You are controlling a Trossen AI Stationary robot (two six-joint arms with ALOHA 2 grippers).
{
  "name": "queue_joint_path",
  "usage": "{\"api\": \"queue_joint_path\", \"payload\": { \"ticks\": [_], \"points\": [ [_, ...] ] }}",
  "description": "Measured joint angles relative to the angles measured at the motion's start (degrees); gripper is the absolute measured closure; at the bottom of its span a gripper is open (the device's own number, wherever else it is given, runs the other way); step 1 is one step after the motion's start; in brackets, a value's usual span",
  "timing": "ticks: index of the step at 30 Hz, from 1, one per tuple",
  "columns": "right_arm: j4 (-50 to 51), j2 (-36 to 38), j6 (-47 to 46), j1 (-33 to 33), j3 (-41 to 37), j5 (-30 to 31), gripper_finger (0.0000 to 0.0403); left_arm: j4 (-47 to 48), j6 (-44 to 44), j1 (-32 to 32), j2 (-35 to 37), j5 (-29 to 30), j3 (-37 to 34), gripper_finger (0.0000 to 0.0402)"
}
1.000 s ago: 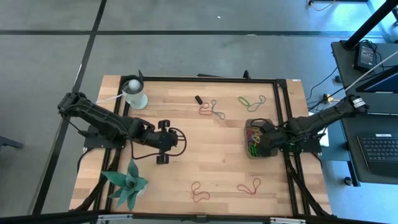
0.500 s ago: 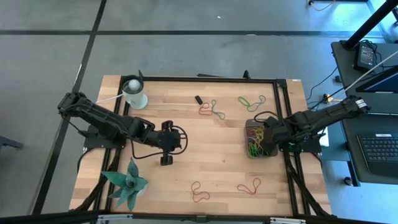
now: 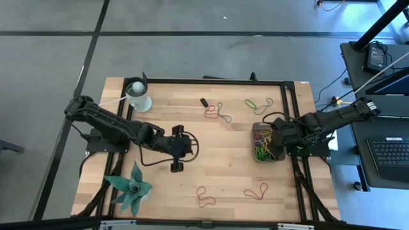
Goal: Pick and place rubber bands into bin
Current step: Put the red rubber band into the black bin
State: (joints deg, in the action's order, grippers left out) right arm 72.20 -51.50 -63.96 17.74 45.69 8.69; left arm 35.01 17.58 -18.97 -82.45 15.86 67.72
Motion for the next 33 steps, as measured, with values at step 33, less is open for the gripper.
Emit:
{"api": "queue_joint_path", "payload": {
  "ticks": [33],
  "points": [
    [-1.6, 0.0, 11.3, 0.0, 0.0, -0.2, 0.0221, 32.9, 17.6, -7.3, -50.5, -7.8, 58.3, 0.0328]
  ]
}}
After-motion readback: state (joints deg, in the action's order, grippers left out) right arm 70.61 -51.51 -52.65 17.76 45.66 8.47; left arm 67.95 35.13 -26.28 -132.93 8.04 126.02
